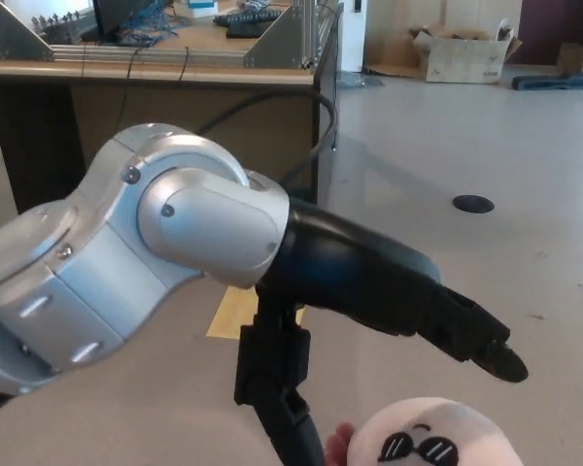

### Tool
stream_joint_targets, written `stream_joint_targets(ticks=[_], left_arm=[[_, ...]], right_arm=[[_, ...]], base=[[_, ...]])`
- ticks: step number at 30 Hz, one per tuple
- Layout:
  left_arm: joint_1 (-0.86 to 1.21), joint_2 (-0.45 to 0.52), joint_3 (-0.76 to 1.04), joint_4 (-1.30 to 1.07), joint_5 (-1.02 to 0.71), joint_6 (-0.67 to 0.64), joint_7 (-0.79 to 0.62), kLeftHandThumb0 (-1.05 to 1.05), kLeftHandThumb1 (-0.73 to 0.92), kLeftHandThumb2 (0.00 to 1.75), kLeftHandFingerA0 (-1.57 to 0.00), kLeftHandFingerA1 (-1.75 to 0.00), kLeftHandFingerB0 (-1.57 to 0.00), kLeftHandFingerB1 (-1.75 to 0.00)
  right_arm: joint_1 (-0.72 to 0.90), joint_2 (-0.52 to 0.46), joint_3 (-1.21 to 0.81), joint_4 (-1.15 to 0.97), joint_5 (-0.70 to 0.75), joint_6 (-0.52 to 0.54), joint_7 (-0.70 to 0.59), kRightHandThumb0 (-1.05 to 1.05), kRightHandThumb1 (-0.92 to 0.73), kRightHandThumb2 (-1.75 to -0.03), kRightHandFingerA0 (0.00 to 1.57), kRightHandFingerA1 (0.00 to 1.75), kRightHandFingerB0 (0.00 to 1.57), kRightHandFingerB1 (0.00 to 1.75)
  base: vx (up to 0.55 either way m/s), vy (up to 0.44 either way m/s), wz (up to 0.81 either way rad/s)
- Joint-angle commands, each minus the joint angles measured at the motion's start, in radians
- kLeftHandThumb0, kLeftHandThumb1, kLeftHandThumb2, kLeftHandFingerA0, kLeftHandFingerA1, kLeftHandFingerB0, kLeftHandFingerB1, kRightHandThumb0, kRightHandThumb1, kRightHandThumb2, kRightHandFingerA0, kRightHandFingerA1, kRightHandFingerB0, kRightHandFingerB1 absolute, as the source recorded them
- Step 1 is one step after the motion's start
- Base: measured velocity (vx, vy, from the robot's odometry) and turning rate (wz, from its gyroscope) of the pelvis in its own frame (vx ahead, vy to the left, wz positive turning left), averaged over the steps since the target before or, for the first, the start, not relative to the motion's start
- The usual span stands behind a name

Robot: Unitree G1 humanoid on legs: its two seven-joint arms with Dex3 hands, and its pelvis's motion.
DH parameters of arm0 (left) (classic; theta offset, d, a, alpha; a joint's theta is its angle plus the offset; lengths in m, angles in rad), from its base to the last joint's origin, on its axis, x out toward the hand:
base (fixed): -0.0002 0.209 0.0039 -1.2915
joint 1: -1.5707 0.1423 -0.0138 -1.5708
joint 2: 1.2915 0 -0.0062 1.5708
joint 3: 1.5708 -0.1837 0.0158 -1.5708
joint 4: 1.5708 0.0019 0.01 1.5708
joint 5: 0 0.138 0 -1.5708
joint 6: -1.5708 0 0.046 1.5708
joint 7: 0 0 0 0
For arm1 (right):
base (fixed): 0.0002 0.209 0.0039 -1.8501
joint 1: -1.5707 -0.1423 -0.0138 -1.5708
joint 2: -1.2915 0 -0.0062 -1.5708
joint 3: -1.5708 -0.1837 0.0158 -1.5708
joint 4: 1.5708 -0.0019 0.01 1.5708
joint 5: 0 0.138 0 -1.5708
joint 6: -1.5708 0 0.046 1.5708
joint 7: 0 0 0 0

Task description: The robot extends its left hand to pick up an emotional support dumpling from the palm of a person and brings its hand down by its side. Then it extends its arm again to hand the dumpling back to the person.

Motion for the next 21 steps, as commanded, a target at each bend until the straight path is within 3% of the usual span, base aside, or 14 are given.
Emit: stream_joint_targets(ticks=[1,3,4,5,6,9,10,11,12,16,17,18,19,21], left_arm=[[0.0,-0.021,-0.033,0.004,0.103,-0.015,-0.051,-0.96,0.36,0.78,-0.02,-0.13,-0.02,-0.07],[0.005,-0.029,-0.031,0.004,0.119,-0.019,-0.058,-0.96,0.36,0.78,-0.02,-0.13,-0.02,-0.07],[0.01,-0.032,-0.036,0.002,0.129,-0.023,-0.057,-0.98,0.39,0.79,-0.03,-0.15,-0.03,-0.08],[0.018,-0.038,-0.041,-0.001,0.143,-0.028,-0.055,-0.98,0.39,0.79,-0.03,-0.15,-0.03,-0.08],[0.021,-0.04,-0.042,-0.002,0.147,-0.029,-0.056,-0.96,0.38,0.79,-0.03,-0.16,-0.02,-0.08],[0.028,-0.048,-0.037,-0.001,0.158,-0.031,-0.064,-0.96,0.38,0.79,-0.03,-0.16,-0.02,-0.08],[0.032,-0.055,-0.035,-0.002,0.161,-0.029,-0.067,-0.94,0.36,0.78,-0.01,-0.15,-0.01,-0.09],[0.035,-0.059,-0.034,-0.002,0.161,-0.027,-0.069,-0.94,0.36,0.78,-0.01,-0.15,-0.01,-0.09],[0.046,-0.076,-0.035,-0.014,0.165,-0.016,-0.059,-0.97,0.39,0.78,-0.04,-0.14,-0.04,-0.09],[0.1,-0.103,-0.035,-0.025,0.211,-0.06,-0.012,-0.93,0.38,0.79,-0.06,-0.21,0.0,-0.14],[0.121,-0.113,-0.042,-0.027,0.239,-0.085,0.014,-0.96,0.5,0.62,-0.02,-0.27,0.0,-0.23],[0.128,-0.119,-0.044,-0.027,0.25,-0.093,0.022,-0.96,0.5,0.62,-0.02,-0.27,0.0,-0.23],[0.149,-0.134,-0.05,-0.028,0.281,-0.097,0.044,-0.7,0.37,0.86,-0.01,-0.2,0.0,-0.19],[0.163,-0.146,-0.046,-0.027,0.301,-0.1,0.044,-0.7,0.37,0.86,-0.01,-0.2,0.0,-0.19]], right_arm=[[-0.007,-0.02,0.012,0.006,-0.019,-0.037,-0.028,-0.43,-0.56,-0.56,0.57,0.49,0.47,0.41],[-0.007,-0.023,0.016,0.008,-0.019,-0.044,-0.029,-0.43,-0.56,-0.56,0.57,0.49,0.47,0.41],[-0.007,-0.024,0.02,-0.002,-0.025,-0.024,-0.037,-0.41,-0.56,-0.57,0.73,0.49,0.66,0.45],[-0.006,-0.025,0.026,-0.015,-0.031,0.0,-0.048,-0.41,-0.56,-0.57,0.73,0.49,0.66,0.45],[-0.005,-0.026,0.029,-0.02,-0.035,0.001,-0.05,-0.43,-0.55,-0.58,0.66,0.5,0.62,0.45],[-0.003,-0.028,0.035,-0.025,-0.037,-0.003,-0.053,-0.43,-0.55,-0.58,0.66,0.5,0.62,0.45],[-0.005,-0.035,0.046,-0.023,-0.056,-0.007,-0.067,-0.43,-0.58,-0.58,0.42,0.38,0.56,0.38],[-0.007,-0.04,0.054,-0.02,-0.07,-0.011,-0.077,-0.43,-0.58,-0.58,0.42,0.38,0.56,0.38],[-0.006,-0.052,0.06,0.0,-0.077,-0.061,-0.066,-0.51,-0.52,-0.86,0.56,0.62,0.35,0.49],[-0.01,-0.063,0.073,0.017,-0.087,-0.081,-0.076,-0.58,-0.57,-0.89,0.6,0.64,0.33,0.5],[-0.01,-0.065,0.074,0.02,-0.084,-0.08,-0.071,-0.59,-0.56,-0.89,0.57,0.63,0.29,0.49],[-0.009,-0.063,0.071,0.019,-0.074,-0.081,-0.06,-0.59,-0.56,-0.89,0.57,0.63,0.29,0.49],[-0.009,-0.056,0.058,0.023,-0.041,-0.099,-0.02,-0.57,-0.57,-0.9,0.58,0.65,0.33,0.51],[-0.011,-0.054,0.054,0.029,-0.031,-0.11,-0.007,-0.57,-0.57,-0.9,0.58,0.65,0.33,0.51]], base=[[0.0,0.0,0.0],[0.0,0.0,0.0],[0.0,0.0,0.0],[0.0,0.0,0.0],[0.0,0.0,0.0],[0.0,0.0,0.0],[0.0,0.0,0.0],[0.0,0.0,0.0],[0.0,0.0,0.0],[0.0,0.0,0.0],[0.0,0.0,0.0],[0.0,0.0,0.0],[0.0,0.0,0.0],[0.0,0.0,0.0]])
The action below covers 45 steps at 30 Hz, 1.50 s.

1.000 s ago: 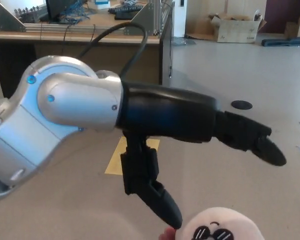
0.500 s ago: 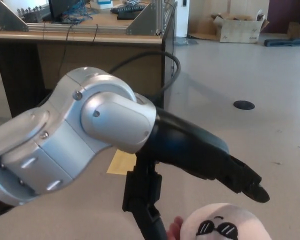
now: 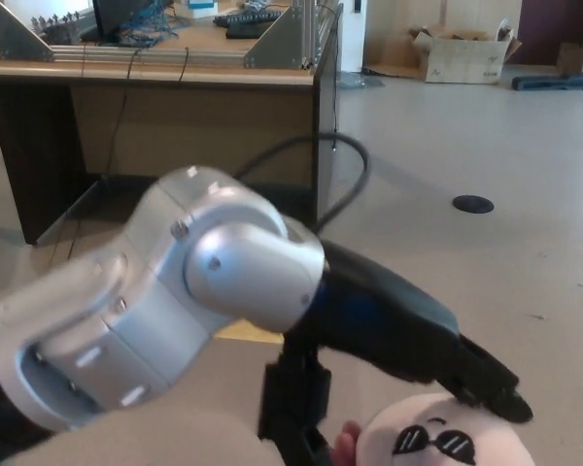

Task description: The robot extends its left hand to pick up an emotional support dumpling from the palm of a person and brings its hand down by its side. Then it extends its arm again to hand the dumpling back to the person.

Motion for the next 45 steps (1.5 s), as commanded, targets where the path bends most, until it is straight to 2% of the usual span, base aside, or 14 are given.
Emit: stream_joint_targets(ticks=[1,6,7,13,14,22,23,26,27,28,29,33,34,45], left_arm=[[0.054,-0.033,-0.007,-0.004,0.121,-0.063,0.058,-0.7,0.37,0.86,-0.01,-0.2,0.0,-0.19],[0.143,-0.078,-0.041,0.034,0.216,-0.12,0.15,-0.85,0.35,0.71,-0.08,-0.27,-0.03,-0.19],[0.154,-0.082,-0.048,0.043,0.232,-0.126,0.155,-0.9,0.35,0.72,-0.1,-0.27,-0.03,-0.18],[0.2,-0.105,-0.049,0.066,0.282,-0.166,0.165,-0.89,0.36,0.72,-0.11,-0.28,-0.04,-0.19],[0.209,-0.108,-0.054,0.065,0.294,-0.167,0.168,-0.71,0.4,0.84,-0.1,-0.32,0.0,-0.21],[0.265,-0.136,-0.049,0.062,0.354,-0.188,0.193,-0.74,0.42,0.83,-0.1,-0.37,-0.02,-0.21],[0.274,-0.139,-0.058,0.071,0.373,-0.199,0.206,-0.78,0.42,0.81,-0.21,-0.45,-0.01,-0.19],[0.291,-0.15,-0.066,0.087,0.408,-0.22,0.222,-0.78,0.42,0.81,-0.21,-0.45,-0.01,-0.19],[0.317,-0.159,-0.055,0.103,0.405,-0.242,0.263,-0.63,0.41,0.71,-0.71,-0.8,-0.11,-0.4],[0.337,-0.166,-0.047,0.116,0.404,-0.26,0.294,-0.63,0.41,0.71,-0.71,-0.8,-0.11,-0.4],[0.386,-0.176,-0.026,0.161,0.411,-0.365,0.412,-0.34,0.72,0.62,-0.88,-1.19,-0.42,-0.34],[0.408,-0.186,-0.01,0.185,0.424,-0.424,0.45,-0.34,0.72,0.62,-0.88,-1.19,-0.42,-0.34],[0.43,-0.198,0.002,0.213,0.438,-0.466,0.523,-0.3,0.68,0.65,-0.83,-1.54,-0.84,-0.59],[0.515,-0.242,0.073,0.309,0.477,-0.633,0.774,-0.26,0.68,0.62,-0.86,-1.69,-0.86,-0.56]], right_arm=[[-0.008,-0.014,-0.013,0.017,0.028,-0.059,0.04,-0.57,-0.57,-0.9,0.58,0.65,0.33,0.51],[-0.013,-0.022,-0.003,0.027,0.006,-0.087,0.031,-0.49,-0.72,-0.62,0.61,0.47,0.5,0.39],[-0.016,-0.025,0.003,0.017,-0.004,-0.059,0.022,-0.36,-0.54,-1.07,0.02,0.5,0.0,0.5],[-0.024,-0.031,0.022,-0.016,-0.031,0.028,-0.014,-0.36,-0.54,-1.07,0.03,0.5,0.01,0.5],[-0.028,-0.028,0.018,-0.022,-0.022,0.055,-0.008,-0.63,-0.56,-0.83,0.21,0.52,0.07,0.4],[-0.025,-0.023,0.031,-0.074,-0.039,0.145,-0.037,-0.63,-0.56,-0.83,0.25,0.53,0.07,0.42],[-0.024,-0.032,0.043,-0.074,-0.061,0.123,-0.049,-0.53,-0.75,-0.62,0.34,0.46,0.26,0.36],[-0.02,-0.045,0.064,-0.077,-0.092,0.095,-0.069,-0.53,-0.75,-0.62,0.34,0.46,0.26,0.36],[-0.023,-0.045,0.06,-0.07,-0.078,0.065,-0.049,-0.47,-0.73,-0.62,0.59,0.52,0.51,0.42],[-0.025,-0.045,0.057,-0.064,-0.067,0.042,-0.035,-0.47,-0.73,-0.62,0.59,0.52,0.51,0.42],[-0.027,-0.049,0.064,-0.064,-0.077,0.024,-0.042,-0.55,-0.55,-0.89,0.49,0.59,0.36,0.51],[-0.028,-0.051,0.069,-0.063,-0.085,0.022,-0.052,-0.55,-0.55,-0.89,0.49,0.59,0.36,0.51],[-0.032,-0.048,0.068,-0.05,-0.093,-0.025,-0.077,-0.41,-0.72,-0.62,0.66,0.55,0.56,0.46],[-0.062,-0.012,0.023,-0.007,-0.023,-0.037,-0.042,-0.43,-0.69,-0.6,0.79,0.68,0.65,0.49]], base=[[0.0,0.0,0.0],[0.0,0.0,0.0],[0.0,0.0,0.0],[0.0,0.0,0.0],[0.0,0.0,0.0],[0.0,0.0,0.0],[0.0,0.0,0.0],[0.0,0.0,0.0],[0.0,0.0,0.0],[0.0,0.0,0.0],[0.0,0.0,0.0],[0.0,0.0,0.0],[0.0,0.0,0.0],[0.0,0.0,0.0]])
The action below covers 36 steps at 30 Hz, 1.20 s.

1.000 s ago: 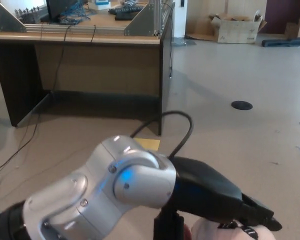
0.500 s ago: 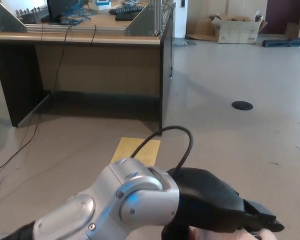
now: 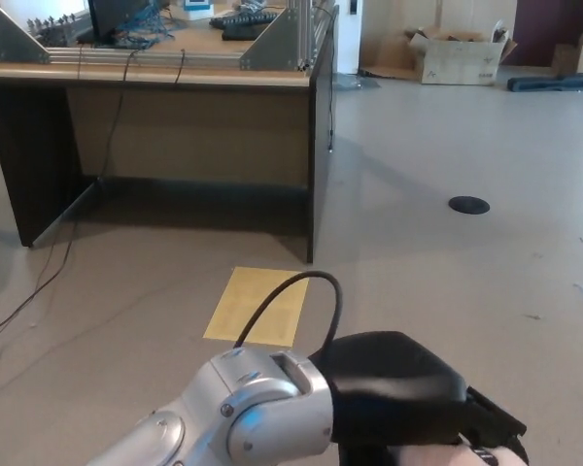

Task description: The robot extends its left hand to pick up an emotional support dumpling from the palm of a person and brings its hand down by its side. Then it extends its arm again to hand the dumpling back to the person.

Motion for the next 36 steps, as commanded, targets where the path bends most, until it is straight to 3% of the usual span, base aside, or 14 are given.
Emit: stream_joint_targets(ticks=[1,5,6,9,10,11,12,14,18,22,24,31,32,36], left_arm=[[0.088,-0.014,0.055,0.074,0.084,-0.238,0.271,-0.27,0.66,0.62,-0.86,-1.69,-0.88,-0.56],[0.131,-0.032,0.09,0.064,0.056,-0.222,0.273,-0.2,0.72,0.64,-0.85,-1.68,-0.88,-0.67],[0.182,-0.074,0.136,0.041,-0.016,-0.164,0.272,-0.19,0.8,0.68,-0.79,-1.72,-0.75,-1.19],[0.24,-0.148,0.215,0.034,-0.11,-0.135,0.287,-0.14,0.79,0.68,-0.82,-1.7,-0.79,-1.13],[0.247,-0.174,0.275,0.0,-0.172,-0.07,0.258,-0.11,0.77,0.72,-0.83,-1.57,-0.81,-0.96],[0.252,-0.189,0.304,-0.014,-0.197,-0.043,0.242,-0.11,0.77,0.72,-0.83,-1.57,-0.81,-0.96],[0.253,-0.202,0.332,-0.023,-0.225,-0.02,0.234,-0.06,0.76,0.71,-0.93,-1.34,-0.84,-0.83],[0.248,-0.243,0.411,-0.053,-0.299,0.065,0.232,-0.06,0.74,0.69,-1.05,-1.17,-0.89,-0.81],[0.2,-0.327,0.615,-0.093,-0.533,0.23,0.238,-0.1,0.76,0.71,-1.05,-1.25,-0.88,-0.89],[0.155,-0.298,0.877,-0.147,-0.77,0.456,0.284,-0.24,0.76,0.65,-1.06,-1.37,-0.86,-0.8],[0.13,-0.258,0.979,-0.147,-0.859,0.522,0.301,-0.15,0.76,0.69,-1.02,-1.41,-0.87,-0.83],[0.167,-0.133,1.244,-0.083,-1.112,0.602,0.321,-0.19,0.74,0.63,-0.99,-1.29,-0.83,-0.73],[0.2,-0.118,1.285,-0.062,-1.139,0.593,0.312,-0.18,0.76,0.63,-0.94,-1.16,-0.86,-0.7],[0.367,-0.105,1.381,0.007,-1.119,0.562,0.249,-0.08,0.83,0.65,-0.91,-1.3,-0.82,-0.74]], right_arm=[[-0.039,-0.003,-0.044,0.021,0.06,-0.015,0.015,-0.39,-0.51,-0.92,0.81,0.82,0.58,0.65],[-0.036,0.005,-0.055,0.006,0.063,0.046,0.012,-0.4,-0.48,-0.87,0.83,0.82,0.51,0.6],[-0.04,0.013,-0.071,0.022,0.088,0.024,0.037,-0.51,-0.47,-0.79,0.64,0.64,0.44,0.52],[-0.049,0.014,-0.08,0.028,0.095,0.025,0.051,-0.56,-0.47,-0.79,0.67,0.63,0.39,0.48],[-0.05,0.011,-0.075,0.026,0.079,0.03,0.037,-0.45,-0.56,-0.57,0.79,0.5,0.44,0.35],[-0.05,0.01,-0.073,0.025,0.073,0.032,0.032,-0.45,-0.56,-0.57,0.79,0.5,0.44,0.35],[-0.05,0.01,-0.074,0.028,0.073,0.023,0.033,-0.44,-0.56,-0.57,0.8,0.51,0.46,0.35],[-0.05,0.011,-0.075,0.031,0.075,0.011,0.034,-0.41,-0.56,-0.57,0.82,0.52,0.47,0.36],[-0.055,0.008,-0.077,0.037,0.074,0.004,0.033,-0.44,-0.56,-0.57,0.82,0.51,0.46,0.36],[-0.054,0.006,-0.074,0.042,0.068,0.003,0.026,-0.42,-0.56,-0.57,0.81,0.51,0.48,0.36],[-0.051,0.006,-0.074,0.039,0.067,0.008,0.026,-0.43,-0.56,-0.57,0.81,0.52,0.47,0.36],[-0.055,0.009,-0.081,0.05,0.079,0.001,0.041,-0.39,-0.57,-0.57,0.81,0.51,0.47,0.36],[-0.055,0.01,-0.08,0.051,0.079,0.003,0.043,-0.39,-0.57,-0.57,0.81,0.51,0.47,0.36],[-0.047,0.009,-0.069,0.047,0.065,0.008,0.037,-0.43,-0.56,-0.57,0.82,0.52,0.48,0.36]], base=[[0.0,0.0,0.0],[0.0,0.0,0.0],[0.0,0.0,0.0],[0.0,0.0,0.0],[0.0,0.0,0.0],[0.0,0.0,0.0],[0.0,0.0,0.0],[0.0,0.0,0.0],[0.0,0.0,0.0],[0.0,0.0,0.0],[0.0,0.0,0.0],[0.0,0.0,0.0],[0.0,0.0,0.0],[0.0,0.0,0.0]])
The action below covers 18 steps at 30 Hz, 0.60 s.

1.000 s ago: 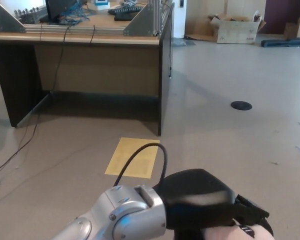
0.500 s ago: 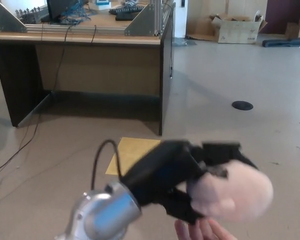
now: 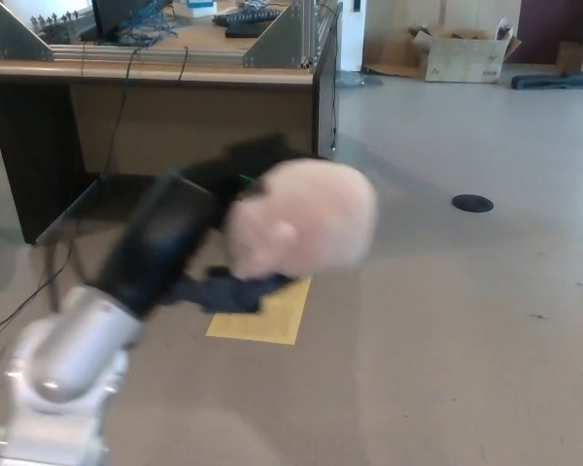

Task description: The robot extends its left hand to pick up an emotional support dumpling from the palm of a person and brings its hand down by its side. Then it extends its arm again to hand the dumpling back to the person.

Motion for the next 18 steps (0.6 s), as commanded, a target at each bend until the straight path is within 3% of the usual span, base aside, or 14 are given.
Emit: stream_joint_targets(ticks=[1,5,6,11,12,18], left_arm=[[0.215,0.107,0.634,0.092,-0.683,0.433,0.03,-0.08,0.83,0.65,-0.91,-1.3,-0.82,-0.74],[0.348,0.089,0.694,0.23,-0.635,0.386,-0.024,-0.1,0.79,0.68,-0.93,-1.44,-0.77,-0.76],[0.381,0.082,0.704,0.286,-0.612,0.365,-0.033,-0.08,0.83,0.67,-0.87,-1.57,-0.68,-0.77],[0.449,0.072,0.719,0.45,-0.546,0.308,-0.053,-0.05,0.87,0.67,-0.83,-1.55,-0.69,-0.8],[0.477,0.069,0.694,0.51,-0.484,0.249,-0.049,-0.02,0.88,0.61,-0.77,-1.68,-0.72,-0.8],[0.539,0.069,0.622,0.678,-0.338,0.091,-0.017,-0.02,0.85,0.62,-0.84,-1.62,-0.73,-0.79]], right_arm=[[-0.011,-0.011,-0.004,0.025,0.014,0.002,0.007,-0.43,-0.56,-0.57,0.82,0.52,0.48,0.36],[0.006,-0.009,-0.002,0.028,0.011,-0.006,0.006,-0.4,-0.57,-0.57,0.81,0.52,0.47,0.36],[0.017,-0.008,-0.003,0.026,0.013,-0.007,0.006,-0.42,-0.56,-0.57,0.81,0.52,0.47,0.36],[0.046,-0.008,-0.004,0.024,0.014,-0.023,0.007,-0.41,-0.57,-0.57,0.81,0.52,0.46,0.36],[0.06,-0.007,-0.008,0.025,0.019,-0.029,0.011,-0.41,-0.57,-0.57,0.81,0.52,0.46,0.36],[0.111,0.002,-0.019,0.024,0.038,-0.051,0.023,-0.4,-0.57,-0.57,0.79,0.52,0.46,0.36]], base=[[0.0,0.0,0.0],[0.0,0.0,0.0],[0.0,0.0,0.0],[0.0,0.0,0.0],[0.0,0.0,0.0],[0.0,0.0,0.0]])
